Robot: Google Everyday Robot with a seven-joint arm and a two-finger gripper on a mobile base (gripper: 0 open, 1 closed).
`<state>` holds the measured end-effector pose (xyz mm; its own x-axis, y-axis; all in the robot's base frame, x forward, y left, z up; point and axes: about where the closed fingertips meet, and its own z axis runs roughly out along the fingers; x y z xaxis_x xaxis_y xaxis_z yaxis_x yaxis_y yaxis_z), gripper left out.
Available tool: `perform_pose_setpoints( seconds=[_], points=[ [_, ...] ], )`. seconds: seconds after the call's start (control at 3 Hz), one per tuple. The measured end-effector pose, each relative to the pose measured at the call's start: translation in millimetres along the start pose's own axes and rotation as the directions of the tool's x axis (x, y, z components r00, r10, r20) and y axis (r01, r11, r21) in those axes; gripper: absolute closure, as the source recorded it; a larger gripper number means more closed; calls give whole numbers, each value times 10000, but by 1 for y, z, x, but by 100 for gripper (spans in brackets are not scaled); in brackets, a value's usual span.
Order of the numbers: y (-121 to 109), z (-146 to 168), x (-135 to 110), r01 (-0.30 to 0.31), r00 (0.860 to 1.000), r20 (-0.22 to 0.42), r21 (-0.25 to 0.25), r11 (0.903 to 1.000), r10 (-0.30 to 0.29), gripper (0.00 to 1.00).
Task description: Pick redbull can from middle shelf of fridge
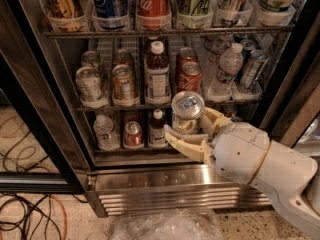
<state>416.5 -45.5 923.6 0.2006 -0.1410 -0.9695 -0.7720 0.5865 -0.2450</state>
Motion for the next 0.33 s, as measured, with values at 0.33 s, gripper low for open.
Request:
perform_pose_setpoints(
  seconds=[0.33],
  points=[
    [2, 0, -1, 4, 10000, 34, -75, 10000, -4, 100]
  ],
)
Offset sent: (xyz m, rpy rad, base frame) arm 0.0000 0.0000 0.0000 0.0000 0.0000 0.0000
